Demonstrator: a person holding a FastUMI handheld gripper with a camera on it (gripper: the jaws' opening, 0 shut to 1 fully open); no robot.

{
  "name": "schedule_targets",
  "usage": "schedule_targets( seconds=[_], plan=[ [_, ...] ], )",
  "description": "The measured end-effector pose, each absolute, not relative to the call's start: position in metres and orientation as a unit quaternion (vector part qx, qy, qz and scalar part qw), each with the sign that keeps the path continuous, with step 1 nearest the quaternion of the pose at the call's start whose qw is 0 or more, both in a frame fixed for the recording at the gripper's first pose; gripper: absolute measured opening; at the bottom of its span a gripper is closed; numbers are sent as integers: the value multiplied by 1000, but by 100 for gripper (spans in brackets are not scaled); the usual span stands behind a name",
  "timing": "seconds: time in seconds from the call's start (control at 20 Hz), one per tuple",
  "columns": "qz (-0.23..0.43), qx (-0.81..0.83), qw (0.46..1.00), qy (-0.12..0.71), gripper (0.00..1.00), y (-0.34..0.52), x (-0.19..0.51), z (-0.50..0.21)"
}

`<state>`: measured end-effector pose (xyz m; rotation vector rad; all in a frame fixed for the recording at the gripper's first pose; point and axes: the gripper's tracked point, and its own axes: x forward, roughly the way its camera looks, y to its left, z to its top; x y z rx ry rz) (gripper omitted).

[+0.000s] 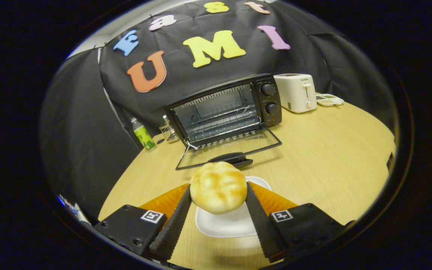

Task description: Open the toaster oven, put the food inside, and close the toaster oven door.

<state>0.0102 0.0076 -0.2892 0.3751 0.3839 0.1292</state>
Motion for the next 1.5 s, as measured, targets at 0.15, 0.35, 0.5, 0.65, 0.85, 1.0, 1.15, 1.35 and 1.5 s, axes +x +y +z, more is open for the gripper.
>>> schedule_targets(
  seconds=[0.15,0.35,0.5,0.65,0.85,1.0,1.15,1.35,1.5],
  plan=[
    [80,241,952,171,89,9,28,-276],
    [76,311,936,148,89,4,64,-259],
    [69,330,933,125,89,-1,95,-243],
    [59,359,925,111,89,-7,130,-237],
    [26,410,906,108,89,-18,169,-244],
    [13,402,909,112,89,-23,197,-253],
    [14,410,904,124,89,-20,213,-252],
    [6,385,915,116,89,-21,239,-241],
    [-1,375,920,114,89,-21,256,-237]
  ],
)
